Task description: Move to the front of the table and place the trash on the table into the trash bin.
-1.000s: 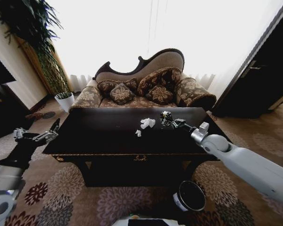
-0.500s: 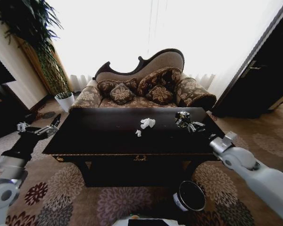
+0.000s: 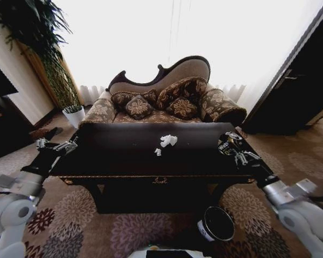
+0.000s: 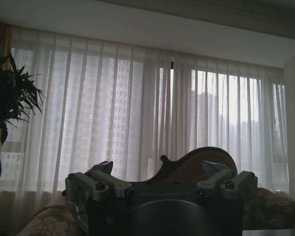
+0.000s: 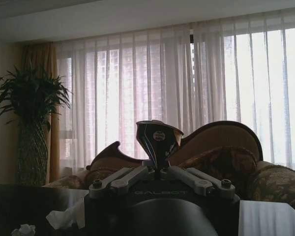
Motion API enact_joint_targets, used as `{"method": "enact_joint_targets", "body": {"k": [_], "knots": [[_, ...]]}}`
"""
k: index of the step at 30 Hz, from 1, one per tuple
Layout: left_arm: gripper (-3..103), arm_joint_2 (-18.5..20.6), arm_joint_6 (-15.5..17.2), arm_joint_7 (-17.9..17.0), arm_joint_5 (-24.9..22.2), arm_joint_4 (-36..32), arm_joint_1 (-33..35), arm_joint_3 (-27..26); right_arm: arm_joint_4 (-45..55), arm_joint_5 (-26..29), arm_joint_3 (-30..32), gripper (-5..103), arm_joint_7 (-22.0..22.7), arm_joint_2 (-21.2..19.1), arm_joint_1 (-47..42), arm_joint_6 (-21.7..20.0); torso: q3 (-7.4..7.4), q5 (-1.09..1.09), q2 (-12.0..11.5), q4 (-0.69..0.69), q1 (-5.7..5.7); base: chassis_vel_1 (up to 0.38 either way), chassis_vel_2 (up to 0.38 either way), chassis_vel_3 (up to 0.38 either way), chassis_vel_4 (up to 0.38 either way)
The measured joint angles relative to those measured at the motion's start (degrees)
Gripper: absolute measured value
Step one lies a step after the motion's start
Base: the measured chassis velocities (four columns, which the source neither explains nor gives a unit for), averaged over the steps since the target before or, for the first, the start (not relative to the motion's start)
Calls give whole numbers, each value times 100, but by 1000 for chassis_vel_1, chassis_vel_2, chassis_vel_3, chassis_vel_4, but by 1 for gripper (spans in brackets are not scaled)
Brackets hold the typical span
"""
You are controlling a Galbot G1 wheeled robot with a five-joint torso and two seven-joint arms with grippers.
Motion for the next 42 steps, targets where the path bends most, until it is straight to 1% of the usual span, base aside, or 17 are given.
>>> {"method": "enact_joint_targets", "body": {"k": [2, 5, 7, 10, 12, 13, 17, 18, 19, 22, 23, 24, 27, 29, 32, 39, 42], "knots": [[100, 0, 0, -2, 2, 18, -19, 34, 71, 1, 54, 0, 16, 135, -57, 3, 0, -1, 0, 1, 0, 0, 0, 0, 0], [100, -4, 1, -4, 20, 92, -86, 158, 200, -32, 257, 0, 71, 527, -206, 16, 0, 0, 0, 1, 0, 0, 0, 0, 0], [100, -4, 0, -4, 30, 116, -107, 188, 201, -69, 303, 0, 72, 618, -234, 20, 1, -1, 0, 2, 0, 0, 0, 0, 0], [100, -6, 0, -5, 52, 200, -197, 285, 195, -155, 394, 0, 68, 1016, -350, 73, 1, 0, -1, 2, 1, 0, 0, 0, 0], [100, -12, 0, -6, 66, 273, -275, 363, 154, -263, 376, 0, 60, 1445, -456, 184, 1, 0, -1, 0, 0, 0, 0, 0, 0], [100, -12, 0, -6, 66, 273, -275, 363, 154, -263, 376, 0, 60, 1445, -456, 184, 1, 0, -1, 0, 0, 0, 0, 0, 0], [100, -23, -7, -4, 106, 372, -368, 458, -95, -699, 341, 0, 42, 1899, -488, 392, 0, -2, -1, 2, 0, 0, 0, 0, 0], [100, -27, -11, -2, 112, 405, -417, 495, -341, -1071, 253, 0, 31, 2083, -502, 550, 1, 0, -1, 1, 0, 0, 0, 0, 0], [100, -27, -11, -2, 112, 405, -417, 495, -341, -1071, 253, 0, 31, 2083, -502, 550, 1, 0, -1, 1, 0, 0, 0, 0, 0], [100, -29, -15, 1, 116, 450, -470, 541, -826, -1604, 21, 0, -59, 2305, -499, 920, 1, 0, -1, 1, 1, 0, 0, 0, 0], [100, -23, -15, 3, 122, 476, -486, 563, -1091, -1718, -172, 0, -165, 2414, -515, 1173, 1, 2, -1, 1, 1, 0, 0, 0, 0], [100, -23, -15, 3, 122, 476, -486, 563, -1091, -1718, -172, 0, -165, 2414, -515, 1173, 1, 2, -1, 1, 1, 0, 0, 0, 0], [100, 5, -17, 9, 147, 519, -506, 585, -1508, -1897, -428, 0, -239, 2594, -494, 1471, 1, -1, -1, 0, 0, 0, 0, 0, 0], [100, 13, -18, 10, 149, 527, -511, 587, -1631, -1957, -480, 0, -238, 2626, -464, 1514, 1, -1, -1, 1, 0, 0, 0, 0, 0], [100, 37, -19, 11, 152, 549, -517, 580, -2207, -2256, -717, 0, -156, 2692, -321, 1647, 1, 0, -1, 1, 1, 0, 0, 0, 0], [100, 54, -19, -5, 77, 491, -463, 461, -3131, -2645, -1168, 0, -97, 2603, 26, 1680, 1, -1, -1, 1, 1, 0, 0, 0, 0], [100, 48, -6, -39, 4, 368, -386, 298, -3884, -2854, -1461, 0, -51, 2419, 343, 1554, 1, 0, -1, 1, 1, 0, 0, 0, 0]]}}
